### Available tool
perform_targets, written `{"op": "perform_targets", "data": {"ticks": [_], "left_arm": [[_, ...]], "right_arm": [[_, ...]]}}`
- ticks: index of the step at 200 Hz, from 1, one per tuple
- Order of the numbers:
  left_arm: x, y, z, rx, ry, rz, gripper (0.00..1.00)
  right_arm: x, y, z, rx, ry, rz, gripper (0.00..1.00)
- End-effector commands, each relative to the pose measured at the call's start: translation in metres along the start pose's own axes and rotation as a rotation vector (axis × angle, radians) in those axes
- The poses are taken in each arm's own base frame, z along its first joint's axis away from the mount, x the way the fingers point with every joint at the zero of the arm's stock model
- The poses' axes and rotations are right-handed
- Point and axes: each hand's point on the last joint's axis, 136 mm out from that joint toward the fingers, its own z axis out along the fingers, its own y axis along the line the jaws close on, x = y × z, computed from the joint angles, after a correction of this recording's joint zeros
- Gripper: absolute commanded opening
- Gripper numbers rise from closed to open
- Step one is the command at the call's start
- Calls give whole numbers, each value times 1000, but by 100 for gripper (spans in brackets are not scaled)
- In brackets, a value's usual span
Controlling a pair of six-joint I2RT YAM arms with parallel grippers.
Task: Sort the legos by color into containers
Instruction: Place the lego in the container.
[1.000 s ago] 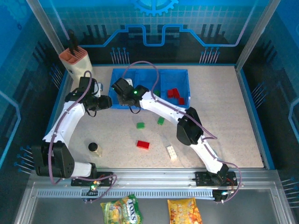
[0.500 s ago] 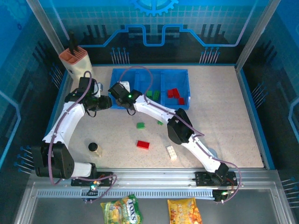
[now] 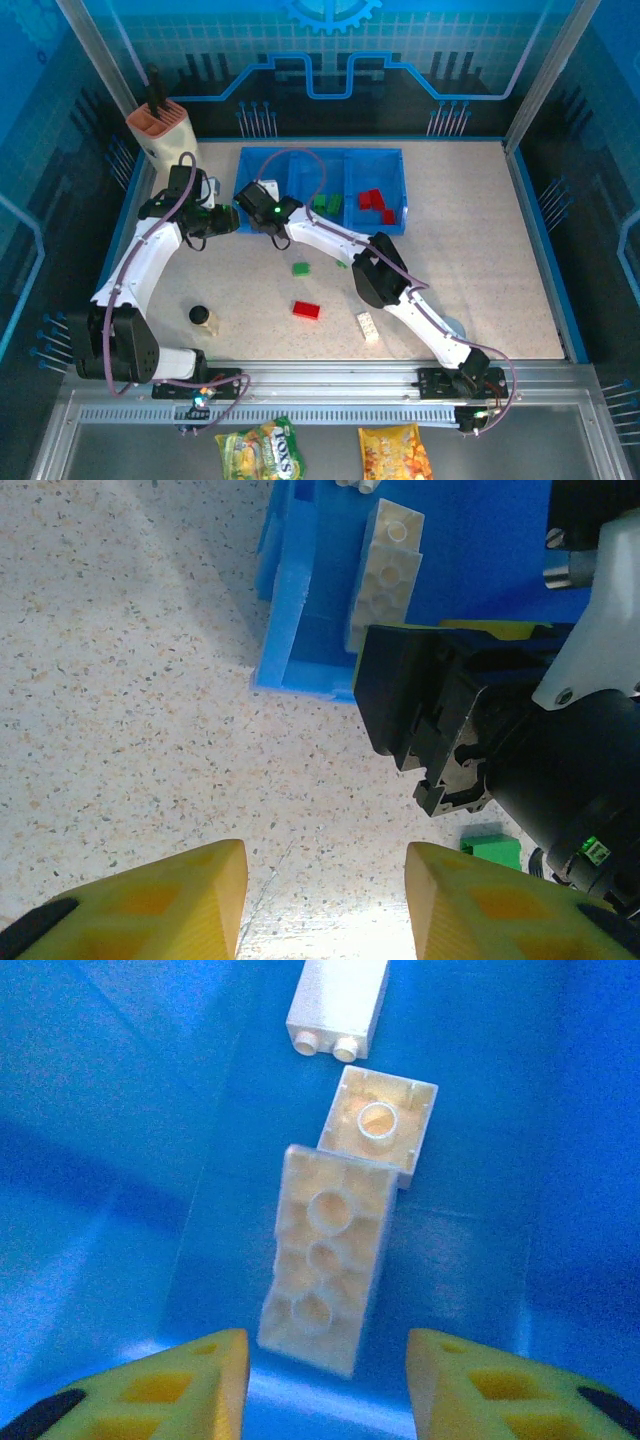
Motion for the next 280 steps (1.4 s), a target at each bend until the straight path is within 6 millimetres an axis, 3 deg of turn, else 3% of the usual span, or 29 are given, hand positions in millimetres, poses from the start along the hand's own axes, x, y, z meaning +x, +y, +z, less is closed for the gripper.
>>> {"op": "perform_targets", "data": {"ticks": [1, 75, 174, 181, 214, 249, 280], "left_arm": [[0, 1, -3, 13, -13, -27, 47], [0, 1, -3, 18, -12, -26, 47], [2, -1, 0, 25, 4, -23, 47], [1, -1, 0, 26, 4, -24, 47], [2, -1, 1, 26, 10, -19, 47], [2, 2, 2, 15, 12, -15, 47], [3, 4, 4, 0, 17, -10, 47]], "right_arm": [[-11, 1, 1, -9, -24, 21, 48], [-30, 7, -40, -41, -55, -40, 51], [-8, 2, -85, -64, 15, -141, 51], [-13, 2, -99, -79, 8, -140, 51], [5, -5, -116, -130, 74, -193, 51], [39, -8, -136, -229, 179, -319, 51], [71, -25, -150, -269, 271, -465, 51]]}}
